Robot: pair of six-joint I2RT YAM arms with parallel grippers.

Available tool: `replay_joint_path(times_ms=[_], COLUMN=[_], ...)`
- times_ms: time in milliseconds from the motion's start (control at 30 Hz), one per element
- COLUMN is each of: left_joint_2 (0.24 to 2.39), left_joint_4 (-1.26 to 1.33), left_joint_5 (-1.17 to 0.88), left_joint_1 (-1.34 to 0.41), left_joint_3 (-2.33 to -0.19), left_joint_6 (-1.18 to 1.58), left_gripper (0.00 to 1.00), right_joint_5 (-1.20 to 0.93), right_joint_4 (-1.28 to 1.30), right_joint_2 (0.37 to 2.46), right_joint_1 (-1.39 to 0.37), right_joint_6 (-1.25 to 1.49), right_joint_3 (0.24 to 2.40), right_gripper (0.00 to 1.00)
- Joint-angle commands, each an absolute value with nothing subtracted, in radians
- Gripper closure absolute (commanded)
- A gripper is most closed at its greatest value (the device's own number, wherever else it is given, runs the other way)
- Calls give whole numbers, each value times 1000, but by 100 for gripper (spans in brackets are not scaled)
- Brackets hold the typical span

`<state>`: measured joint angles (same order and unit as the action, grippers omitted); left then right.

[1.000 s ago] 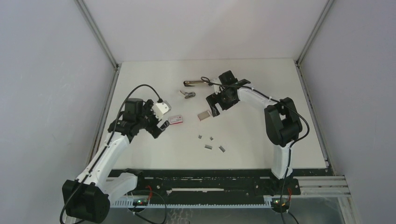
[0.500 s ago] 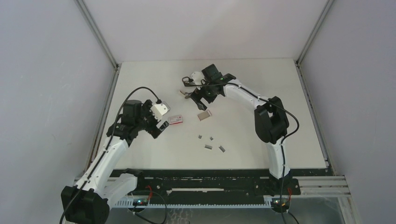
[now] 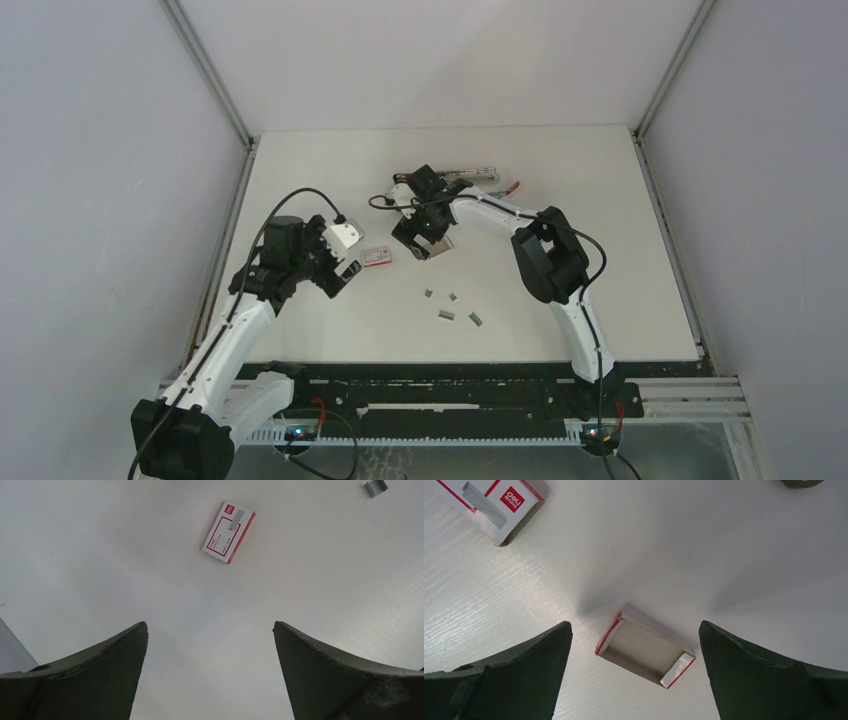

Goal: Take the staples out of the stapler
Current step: Move the staple box to the center of the board.

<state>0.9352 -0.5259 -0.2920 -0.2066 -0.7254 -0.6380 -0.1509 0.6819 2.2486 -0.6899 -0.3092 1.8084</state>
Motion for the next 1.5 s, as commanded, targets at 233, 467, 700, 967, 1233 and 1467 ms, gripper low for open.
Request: replay_joint_path(times_ms=[233,467,700,967,1233,1467], left_joint_2=[926,925,930,937,934,937], left_joint_4=[-491,-491,-490,-489,-491,-491], left_joint_5=[-298,-301,-304,-308,-311,-314], left_joint_1=[-210,-209,-209,-209,-210,-210], left_joint_3=[-707,-706,-704,-704,-704,-706], left_joint_6=[-632,-634,-637,-637,-634,-632], left_gripper=[0,0,0,0,0,0], right_joint_5=[-146,-156,-156,-96,-61,-69], right_joint_4=[678,692,697,650,627,625], right_joint_2=[2270,2273,2231,2120,2063,2026], right_joint_1=[-687,-674,-645,-620,-569,-550], right_joint_6=[-295,-287,-268,-251,-224,-216], right_joint_3=[1847,1838,1774,1605,1507,1502], right_gripper=[14,28,35,40,40,39])
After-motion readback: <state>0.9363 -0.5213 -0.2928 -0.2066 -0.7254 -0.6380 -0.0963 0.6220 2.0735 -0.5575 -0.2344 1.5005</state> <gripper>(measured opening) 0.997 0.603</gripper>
